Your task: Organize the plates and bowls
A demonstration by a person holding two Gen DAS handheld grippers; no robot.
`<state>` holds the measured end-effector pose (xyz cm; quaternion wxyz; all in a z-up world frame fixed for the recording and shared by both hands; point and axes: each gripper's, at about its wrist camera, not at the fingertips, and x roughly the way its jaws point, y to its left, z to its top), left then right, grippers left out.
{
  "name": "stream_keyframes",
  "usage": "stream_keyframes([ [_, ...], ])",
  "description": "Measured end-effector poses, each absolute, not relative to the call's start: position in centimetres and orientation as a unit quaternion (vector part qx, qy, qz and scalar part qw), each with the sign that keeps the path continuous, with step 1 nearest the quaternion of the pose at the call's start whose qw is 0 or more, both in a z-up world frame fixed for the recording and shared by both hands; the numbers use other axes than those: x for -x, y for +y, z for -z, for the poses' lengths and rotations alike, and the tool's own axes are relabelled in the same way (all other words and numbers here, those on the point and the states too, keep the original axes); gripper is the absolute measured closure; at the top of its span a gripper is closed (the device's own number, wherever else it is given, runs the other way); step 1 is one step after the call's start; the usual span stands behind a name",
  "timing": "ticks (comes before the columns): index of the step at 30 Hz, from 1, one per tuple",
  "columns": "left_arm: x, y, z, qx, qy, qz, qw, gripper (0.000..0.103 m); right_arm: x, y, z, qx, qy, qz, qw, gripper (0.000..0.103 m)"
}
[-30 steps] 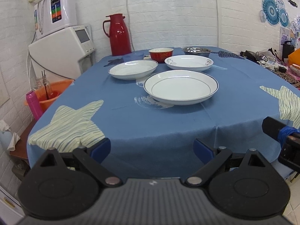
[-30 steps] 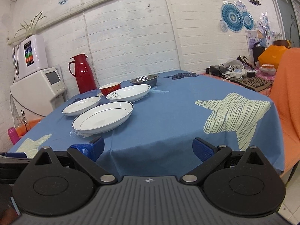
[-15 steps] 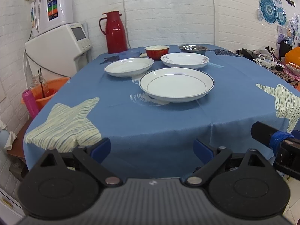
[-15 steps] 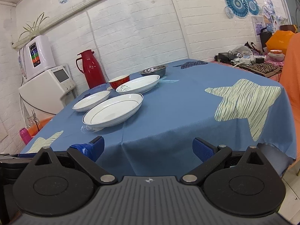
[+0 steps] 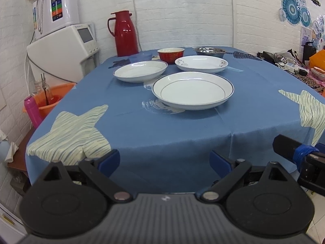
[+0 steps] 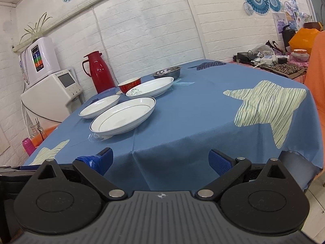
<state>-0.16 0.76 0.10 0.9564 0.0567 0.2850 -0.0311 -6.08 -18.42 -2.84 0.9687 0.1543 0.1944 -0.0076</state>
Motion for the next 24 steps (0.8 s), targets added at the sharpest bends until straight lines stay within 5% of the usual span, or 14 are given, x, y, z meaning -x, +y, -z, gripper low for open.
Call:
stream_keyframes([
  [24, -5.2, 2.7, -2.0, -0.038, 0.324, 0.022, 0.945, 0.009, 2.2, -19.4, 2.0, -0.157, 0.247, 0.033, 0.956, 0.015],
])
